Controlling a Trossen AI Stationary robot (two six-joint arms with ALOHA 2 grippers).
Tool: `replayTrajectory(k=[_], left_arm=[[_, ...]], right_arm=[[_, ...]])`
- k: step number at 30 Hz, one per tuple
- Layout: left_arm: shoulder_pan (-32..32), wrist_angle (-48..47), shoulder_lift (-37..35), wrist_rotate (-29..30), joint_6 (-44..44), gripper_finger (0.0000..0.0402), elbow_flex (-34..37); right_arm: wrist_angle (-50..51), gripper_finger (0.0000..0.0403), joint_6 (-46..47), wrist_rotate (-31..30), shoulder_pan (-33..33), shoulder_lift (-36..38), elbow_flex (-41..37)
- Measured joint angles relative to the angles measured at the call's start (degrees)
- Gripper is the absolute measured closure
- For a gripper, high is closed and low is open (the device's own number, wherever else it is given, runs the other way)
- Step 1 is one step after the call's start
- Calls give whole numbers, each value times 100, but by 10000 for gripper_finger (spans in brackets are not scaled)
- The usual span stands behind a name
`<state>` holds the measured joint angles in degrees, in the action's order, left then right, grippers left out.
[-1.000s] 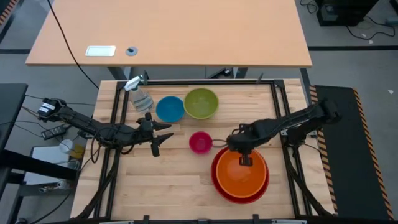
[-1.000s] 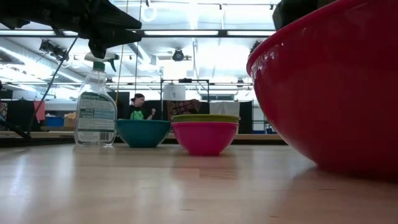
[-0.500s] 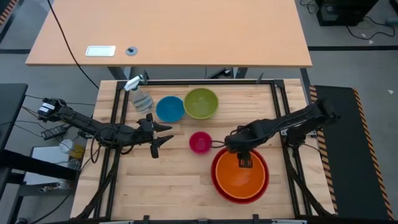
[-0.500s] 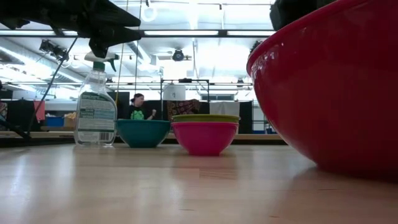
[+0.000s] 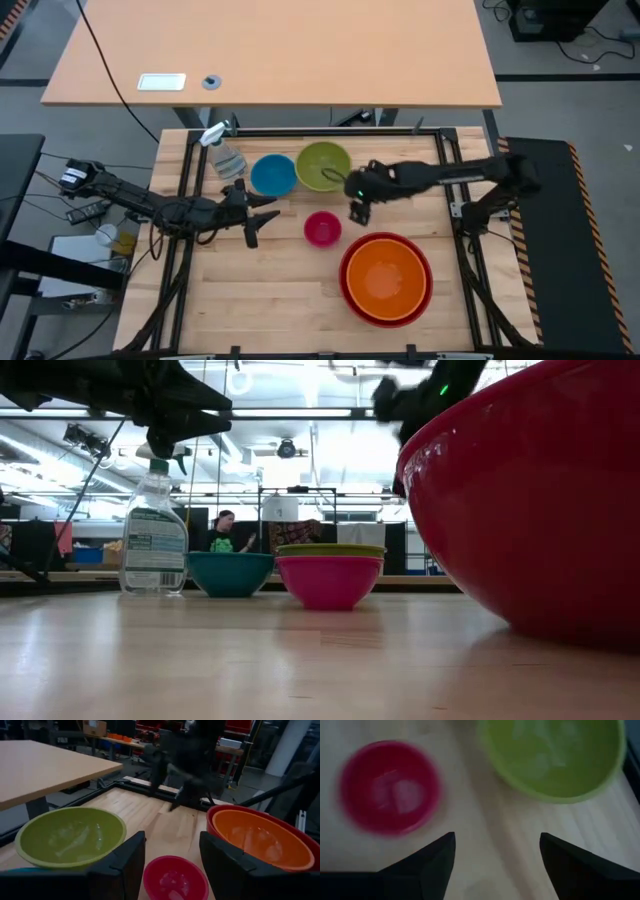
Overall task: Nest bowls inside each other
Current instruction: Stack the green bowl on top of the orange bowl
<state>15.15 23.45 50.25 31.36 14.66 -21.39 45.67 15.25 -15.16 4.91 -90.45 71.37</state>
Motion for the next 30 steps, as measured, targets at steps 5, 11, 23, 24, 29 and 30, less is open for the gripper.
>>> replayTrajectory(k=[5, 11, 23, 24, 29, 30], left_arm=[[1, -56, -1, -1, 172, 212, 0], [3, -133, -1, -1, 175, 212, 0], [8, -150, -1, -1, 175, 212, 0], [8, -150, -1, -1, 175, 212, 0], [8, -151, -1, -1, 172, 212, 0], [8, -150, -1, -1, 172, 212, 0]], right_arm=[[-386, 133, -25, 188, 1065, -429, 0], [-943, 147, 207, 857, 1972, -801, 0], [-1685, 188, 424, 1478, 2270, -1542, 0], [-1705, 199, 423, 1476, 2270, -1546, 0], [-1798, 284, 368, 1215, 2270, -1506, 0], [-1825, 305, 343, 1184, 2270, -1496, 0]])
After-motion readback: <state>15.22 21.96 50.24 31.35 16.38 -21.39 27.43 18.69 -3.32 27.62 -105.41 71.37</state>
